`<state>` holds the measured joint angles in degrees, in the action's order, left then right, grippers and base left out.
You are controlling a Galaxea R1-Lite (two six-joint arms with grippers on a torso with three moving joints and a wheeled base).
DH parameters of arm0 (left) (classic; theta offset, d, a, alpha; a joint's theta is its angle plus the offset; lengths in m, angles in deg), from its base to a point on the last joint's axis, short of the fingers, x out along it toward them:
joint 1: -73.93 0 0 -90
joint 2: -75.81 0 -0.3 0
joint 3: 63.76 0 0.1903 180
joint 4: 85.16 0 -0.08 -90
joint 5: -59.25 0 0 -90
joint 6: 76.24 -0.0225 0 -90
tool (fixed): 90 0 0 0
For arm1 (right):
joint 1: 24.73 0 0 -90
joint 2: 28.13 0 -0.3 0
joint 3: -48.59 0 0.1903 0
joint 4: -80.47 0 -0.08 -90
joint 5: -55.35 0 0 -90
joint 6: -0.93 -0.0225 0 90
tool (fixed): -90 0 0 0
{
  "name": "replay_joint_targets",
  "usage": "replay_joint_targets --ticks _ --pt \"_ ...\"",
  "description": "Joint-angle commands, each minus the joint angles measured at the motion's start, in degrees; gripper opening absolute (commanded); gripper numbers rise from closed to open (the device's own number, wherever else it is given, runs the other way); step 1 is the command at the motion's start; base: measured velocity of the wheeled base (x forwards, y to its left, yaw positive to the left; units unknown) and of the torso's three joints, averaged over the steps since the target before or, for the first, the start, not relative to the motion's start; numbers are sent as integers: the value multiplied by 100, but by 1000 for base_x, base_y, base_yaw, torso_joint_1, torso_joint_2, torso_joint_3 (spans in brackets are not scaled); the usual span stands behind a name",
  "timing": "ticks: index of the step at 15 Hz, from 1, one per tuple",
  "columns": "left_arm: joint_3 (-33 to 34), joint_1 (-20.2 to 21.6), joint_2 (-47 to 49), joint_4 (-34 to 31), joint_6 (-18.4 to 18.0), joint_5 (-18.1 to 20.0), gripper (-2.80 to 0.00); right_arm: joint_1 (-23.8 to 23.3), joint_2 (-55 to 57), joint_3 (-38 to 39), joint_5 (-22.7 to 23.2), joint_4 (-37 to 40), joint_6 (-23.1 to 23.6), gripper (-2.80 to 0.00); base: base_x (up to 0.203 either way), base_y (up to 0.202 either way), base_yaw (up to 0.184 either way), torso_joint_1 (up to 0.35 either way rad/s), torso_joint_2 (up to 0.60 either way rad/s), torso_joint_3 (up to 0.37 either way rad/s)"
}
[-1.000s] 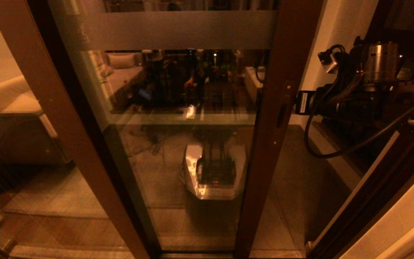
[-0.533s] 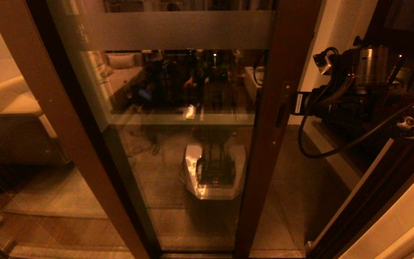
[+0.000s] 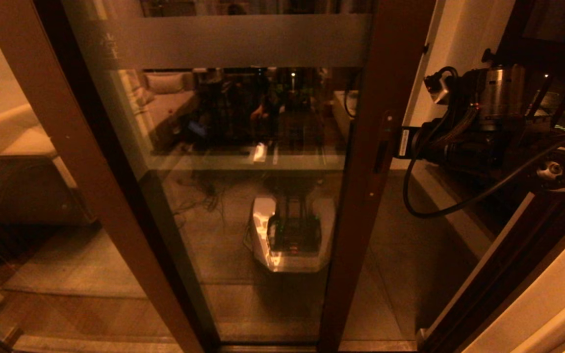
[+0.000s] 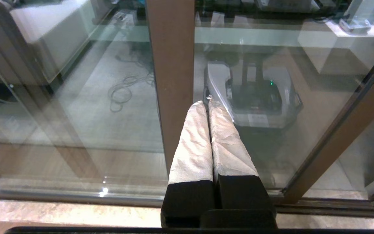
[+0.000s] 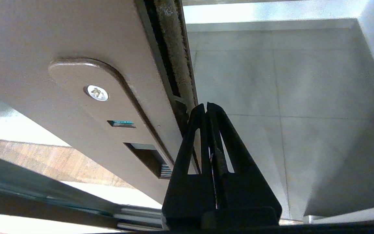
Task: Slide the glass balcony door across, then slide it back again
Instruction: Open the slid door
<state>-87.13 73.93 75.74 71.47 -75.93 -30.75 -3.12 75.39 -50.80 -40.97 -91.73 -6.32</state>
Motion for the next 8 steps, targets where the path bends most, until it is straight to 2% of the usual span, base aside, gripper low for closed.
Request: replay_joint_targets --ticks 1,8 --pt "9 0 7 0 5 0 -280 18 10 0 17 -16 -5 -280 0 0 0 0 0 0" --pt "9 0 0 0 5 0 -280 181 60 0 17 -25 -77 -280 0 0 0 0 0 0"
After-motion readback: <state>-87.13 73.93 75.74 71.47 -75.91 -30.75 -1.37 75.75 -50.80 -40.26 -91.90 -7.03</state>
